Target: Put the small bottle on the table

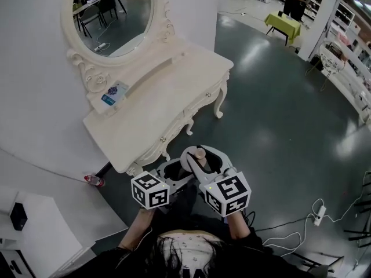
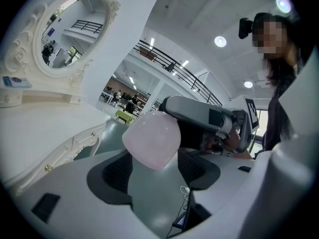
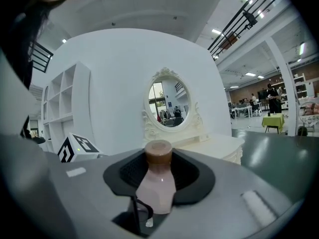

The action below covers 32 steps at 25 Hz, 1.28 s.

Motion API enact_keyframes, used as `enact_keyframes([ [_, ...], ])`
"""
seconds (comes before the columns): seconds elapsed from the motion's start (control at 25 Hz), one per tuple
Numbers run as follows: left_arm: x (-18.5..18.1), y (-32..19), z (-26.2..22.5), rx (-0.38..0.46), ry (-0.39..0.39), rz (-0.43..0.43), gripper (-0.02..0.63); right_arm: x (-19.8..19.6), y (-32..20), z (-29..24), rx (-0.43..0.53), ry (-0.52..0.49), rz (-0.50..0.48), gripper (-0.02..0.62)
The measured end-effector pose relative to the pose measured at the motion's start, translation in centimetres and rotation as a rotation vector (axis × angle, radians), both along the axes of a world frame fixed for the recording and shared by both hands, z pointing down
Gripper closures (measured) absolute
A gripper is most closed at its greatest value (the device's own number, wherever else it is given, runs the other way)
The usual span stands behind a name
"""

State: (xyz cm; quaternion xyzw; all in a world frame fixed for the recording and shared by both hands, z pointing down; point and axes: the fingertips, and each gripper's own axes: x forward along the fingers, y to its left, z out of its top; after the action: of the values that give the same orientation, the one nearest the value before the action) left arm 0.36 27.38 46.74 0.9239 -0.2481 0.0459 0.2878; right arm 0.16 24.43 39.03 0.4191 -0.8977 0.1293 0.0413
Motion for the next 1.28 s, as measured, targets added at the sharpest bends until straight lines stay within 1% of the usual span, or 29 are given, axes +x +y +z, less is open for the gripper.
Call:
enact_keyframes([
  [0.36, -0.8, -11.2, -0.8, -0.001, 0.011, 0.054, 0.339, -0.7, -11.2, -0.8, -0.008, 0.016, 0.048, 0.451],
  [0.52, -1.9, -15.8, -1.1, 0.001, 0.010, 0.069, 0.339, -1.8, -15.8, -1.0, -0.011, 0.021, 0.061, 0.451],
  [0.72, -3.9, -20.7, -1.0, -0.005, 0.017, 0.071, 0.339, -4.0, -20.6, -1.0, -0.011, 0.039, 0.053, 0.451],
  [0.92, -5.7, -23.6, -1.0, 0.009, 0.020, 0.070, 0.339, -5.8, -23.5, -1.0, 0.001, 0.034, 0.053, 0.451],
  [1.28, -6.6, -26.5, -0.2, -0.039, 0.051, 0.039, 0.339, -6.9, -26.8, -0.1, -0.037, 0.053, 0.032, 0.451],
])
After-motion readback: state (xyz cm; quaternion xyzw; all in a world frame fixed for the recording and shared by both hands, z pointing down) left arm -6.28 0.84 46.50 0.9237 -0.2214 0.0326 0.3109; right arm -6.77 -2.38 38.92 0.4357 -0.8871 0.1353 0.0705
